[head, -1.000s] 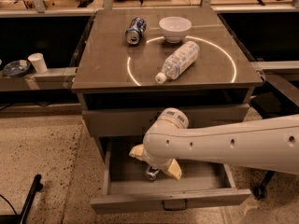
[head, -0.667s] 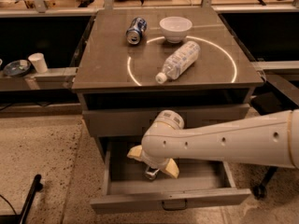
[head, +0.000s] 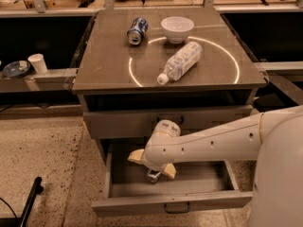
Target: Pick redbull can from middle drawer and place on counter
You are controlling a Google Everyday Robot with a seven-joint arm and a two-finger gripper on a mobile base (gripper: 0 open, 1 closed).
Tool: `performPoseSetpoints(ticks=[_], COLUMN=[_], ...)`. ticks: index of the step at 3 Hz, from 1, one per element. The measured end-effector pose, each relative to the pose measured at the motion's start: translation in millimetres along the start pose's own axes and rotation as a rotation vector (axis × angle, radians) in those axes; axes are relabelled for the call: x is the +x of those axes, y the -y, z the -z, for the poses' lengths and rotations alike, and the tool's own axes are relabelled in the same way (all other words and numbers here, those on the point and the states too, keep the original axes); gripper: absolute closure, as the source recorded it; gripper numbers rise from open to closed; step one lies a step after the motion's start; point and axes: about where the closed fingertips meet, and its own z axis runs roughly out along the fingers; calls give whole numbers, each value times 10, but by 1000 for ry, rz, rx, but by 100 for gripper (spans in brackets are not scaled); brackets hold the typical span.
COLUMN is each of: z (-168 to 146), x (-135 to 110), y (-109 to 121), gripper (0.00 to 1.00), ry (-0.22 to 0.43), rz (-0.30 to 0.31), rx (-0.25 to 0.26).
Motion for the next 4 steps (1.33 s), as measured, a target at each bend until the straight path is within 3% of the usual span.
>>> performPoseSetpoints(ticks=[2, 3, 4], z=[-742, -1013, -1230], x=[191, 297, 284], y=[73, -19, -137], gripper=[0, 15, 38], ry=[20, 34, 61], rz=[46, 28, 13], rx=[-16, -37, -53])
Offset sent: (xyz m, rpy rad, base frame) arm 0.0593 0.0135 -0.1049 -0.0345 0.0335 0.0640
